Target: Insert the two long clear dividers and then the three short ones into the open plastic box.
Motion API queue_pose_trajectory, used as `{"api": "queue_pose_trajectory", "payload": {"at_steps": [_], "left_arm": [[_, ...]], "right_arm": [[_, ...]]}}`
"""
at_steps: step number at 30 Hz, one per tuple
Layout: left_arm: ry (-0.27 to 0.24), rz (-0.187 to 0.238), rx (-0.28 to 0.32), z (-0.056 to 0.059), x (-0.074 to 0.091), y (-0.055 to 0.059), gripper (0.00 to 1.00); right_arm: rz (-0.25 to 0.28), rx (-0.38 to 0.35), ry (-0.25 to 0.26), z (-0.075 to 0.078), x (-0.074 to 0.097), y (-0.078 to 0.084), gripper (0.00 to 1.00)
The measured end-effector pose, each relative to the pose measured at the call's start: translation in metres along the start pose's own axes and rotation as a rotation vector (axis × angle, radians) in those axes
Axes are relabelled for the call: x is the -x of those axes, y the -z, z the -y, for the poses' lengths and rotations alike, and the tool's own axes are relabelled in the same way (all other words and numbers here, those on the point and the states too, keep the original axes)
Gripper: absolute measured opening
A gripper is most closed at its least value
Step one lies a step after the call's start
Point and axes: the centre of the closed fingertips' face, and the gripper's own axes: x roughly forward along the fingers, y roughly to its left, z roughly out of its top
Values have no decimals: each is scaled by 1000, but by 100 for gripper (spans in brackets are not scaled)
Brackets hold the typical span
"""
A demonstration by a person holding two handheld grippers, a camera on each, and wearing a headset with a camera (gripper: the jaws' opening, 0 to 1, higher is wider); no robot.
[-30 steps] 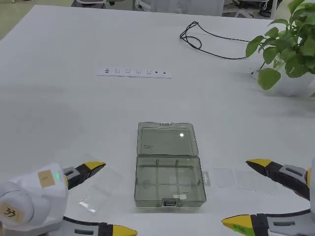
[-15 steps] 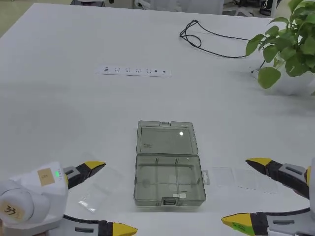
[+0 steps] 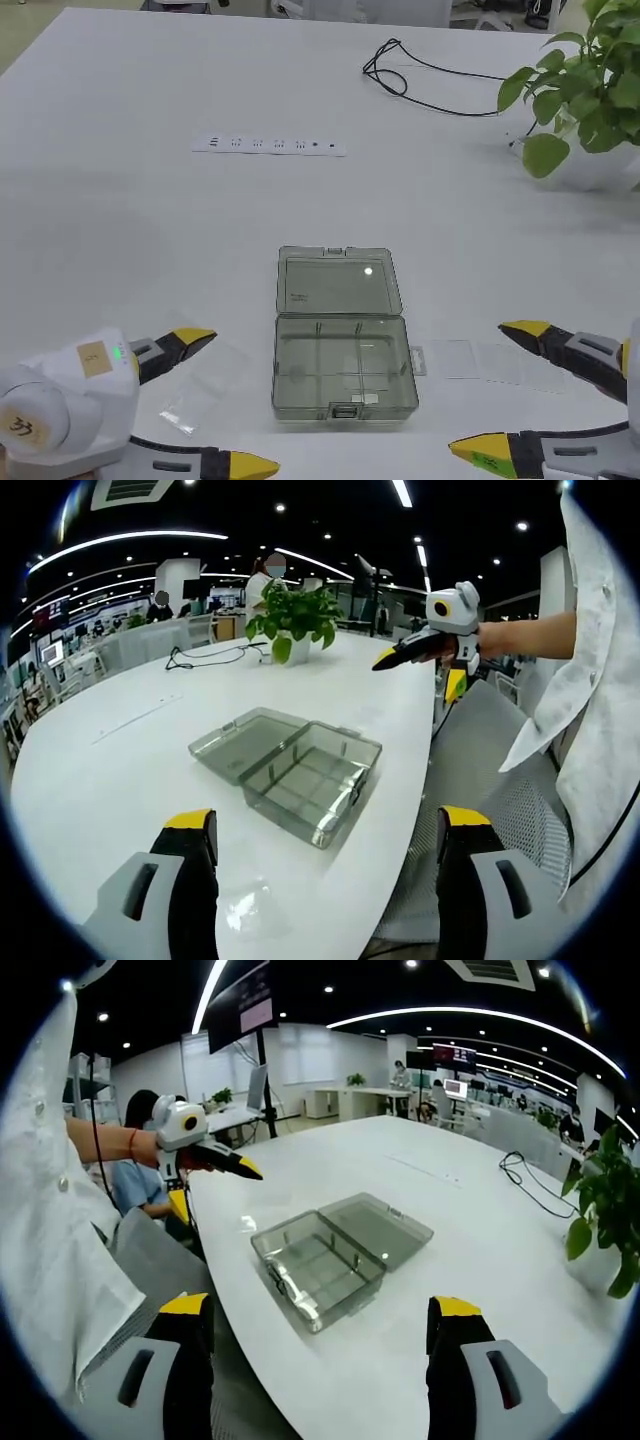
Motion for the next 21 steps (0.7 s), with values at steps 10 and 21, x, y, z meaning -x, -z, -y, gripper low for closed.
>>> {"api": "queue_pose_trajectory", "payload": {"at_steps": [10,21], "left_arm": [[2,-6,-4,0,-1,0,91],[-15,-14,8,-5,2,2,90]], "right_arm": [[3,-4,1,1,0,1,88],[6,-8,-1,0,-1,2,88]]}}
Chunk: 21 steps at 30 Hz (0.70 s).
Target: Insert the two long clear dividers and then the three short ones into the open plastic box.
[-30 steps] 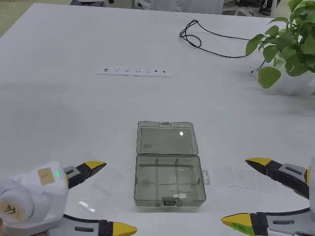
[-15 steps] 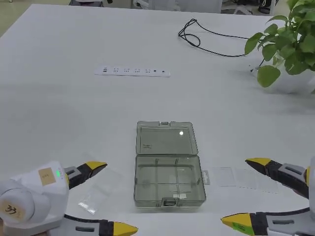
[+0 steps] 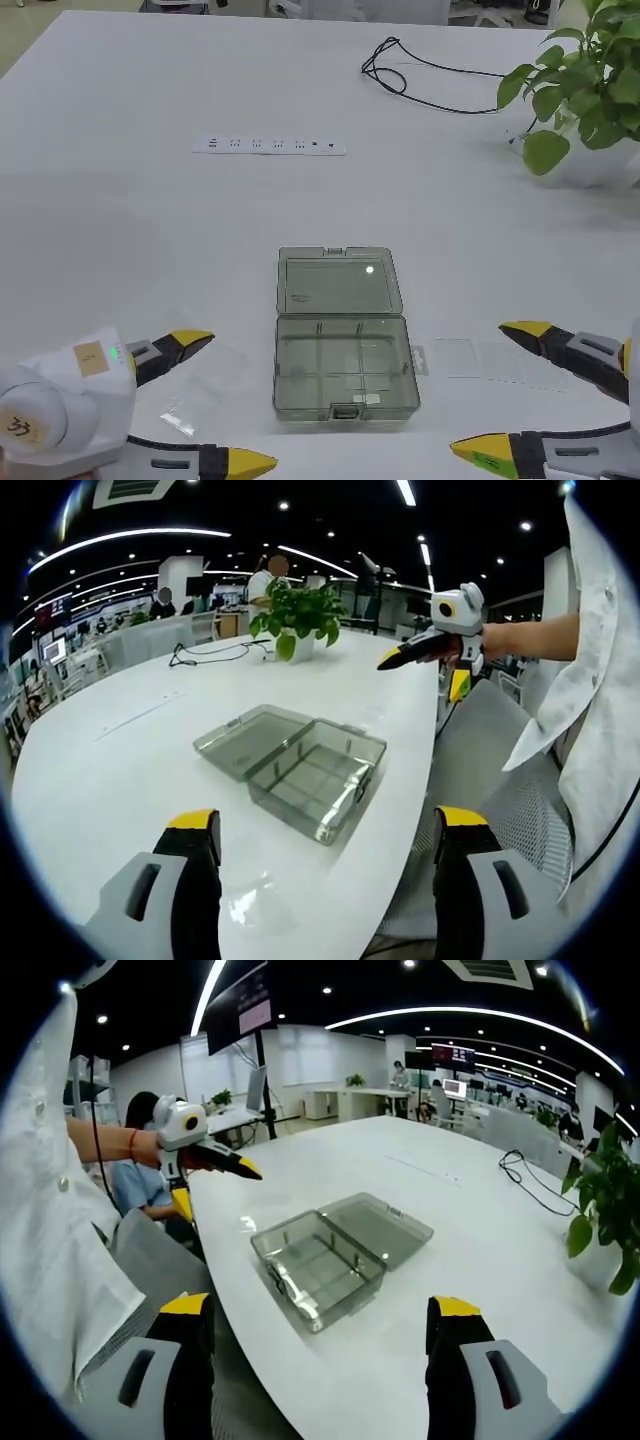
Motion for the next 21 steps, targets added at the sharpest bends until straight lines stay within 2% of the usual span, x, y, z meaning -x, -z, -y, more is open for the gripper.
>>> {"api": "queue_pose_trajectory", "payload": {"at_steps": [13,21], "left_arm": [[-31,-8,9,-14,6,-2,88],[-91,-29,43,-37,16,4,86]], "right_arm": [[3,-3,0,0,0,0,88],[7,-5,-1,2,0,-2,87]]}}
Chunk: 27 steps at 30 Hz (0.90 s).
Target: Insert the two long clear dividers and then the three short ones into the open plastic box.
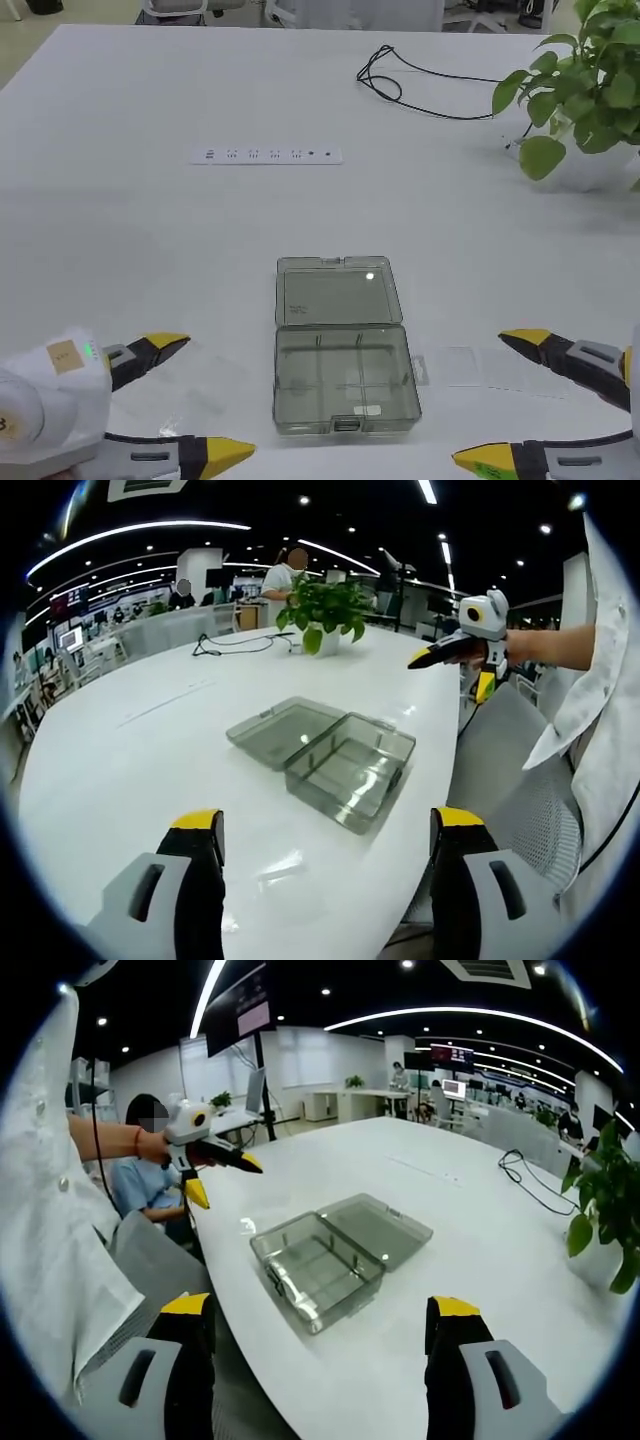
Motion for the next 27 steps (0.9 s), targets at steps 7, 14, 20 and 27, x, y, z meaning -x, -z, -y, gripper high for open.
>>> {"api": "queue_pose_trajectory", "payload": {"at_steps": [7,14,20,27], "left_arm": [[-83,-47,52,-31,10,10,81],[-168,-125,116,-61,19,28,70],[-199,-203,143,-77,20,43,61],[-217,-316,169,-88,14,63,55]], "right_arm": [[2,-3,-3,0,-2,-1,87],[3,-7,-3,1,-3,0,87],[1,-11,-3,2,-4,0,87],[2,-16,-5,3,-7,0,86]]}}
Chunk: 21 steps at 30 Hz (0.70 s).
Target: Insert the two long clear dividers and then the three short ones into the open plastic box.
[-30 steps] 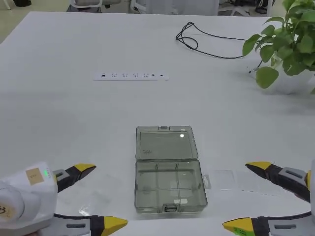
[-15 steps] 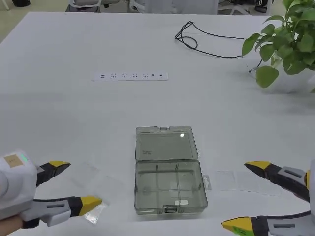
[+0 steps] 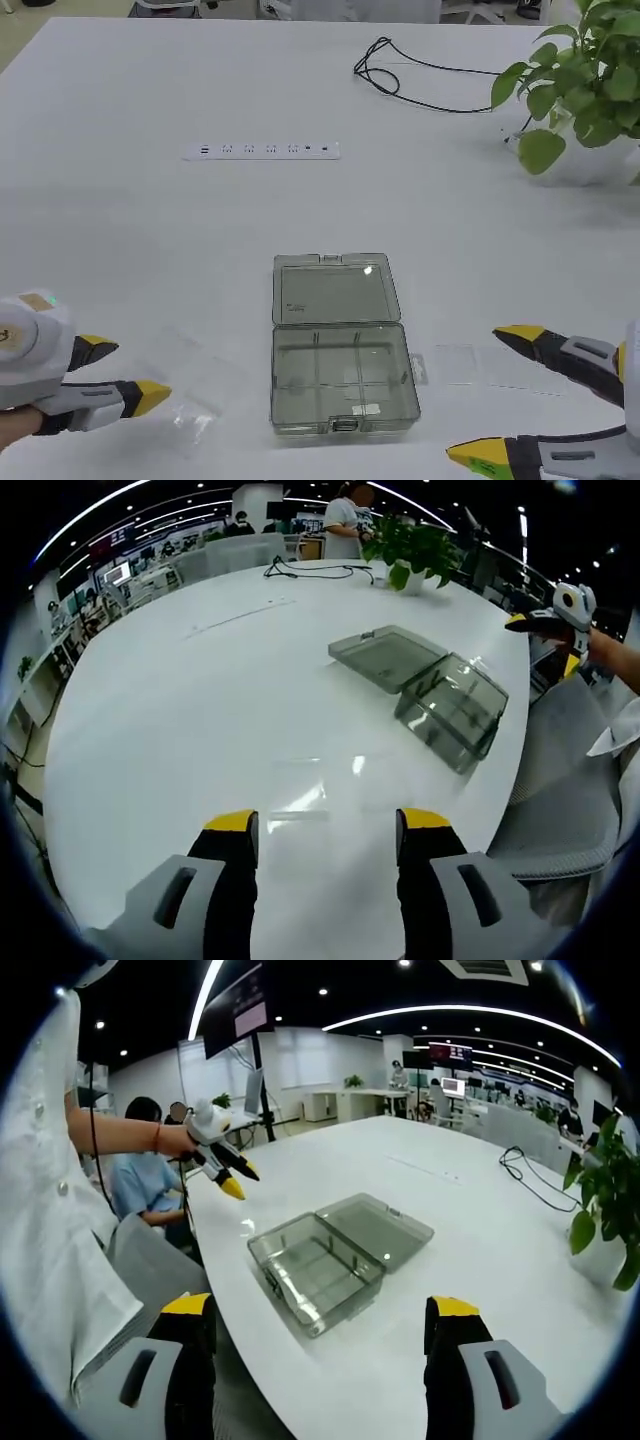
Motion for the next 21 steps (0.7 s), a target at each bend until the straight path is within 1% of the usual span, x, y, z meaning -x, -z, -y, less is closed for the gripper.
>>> {"api": "queue_pose_trajectory", "payload": {"at_steps": [1,3,4,6,7,8,9,11,15,16,21], "left_arm": [[-7,-24,-1,-2,-1,3,54],[-8,-26,-5,-4,-5,3,53],[-14,-54,11,-6,-7,7,53],[-19,-71,6,-8,-11,9,52],[-21,-86,13,-9,-12,11,51],[-26,-110,15,-10,-14,15,50],[-27,-112,11,-11,-15,16,49],[-37,-146,20,-14,-18,22,48],[-49,-184,6,-16,-22,29,45],[-49,-186,4,-16,-23,29,44],[-68,-224,-4,-18,-26,35,42]], "right_arm": [[1,0,0,0,0,0,86],[1,-1,0,0,-1,0,86],[0,-3,0,0,-1,0,86],[2,-4,1,1,-1,0,86],[2,-5,1,1,-1,0,86],[2,-7,2,1,-1,1,86],[2,-9,3,1,-2,1,86],[2,-12,4,2,-2,2,86],[2,-17,7,3,-1,3,86],[2,-18,7,3,-1,4,86],[2,-25,7,3,-2,5,86]]}}
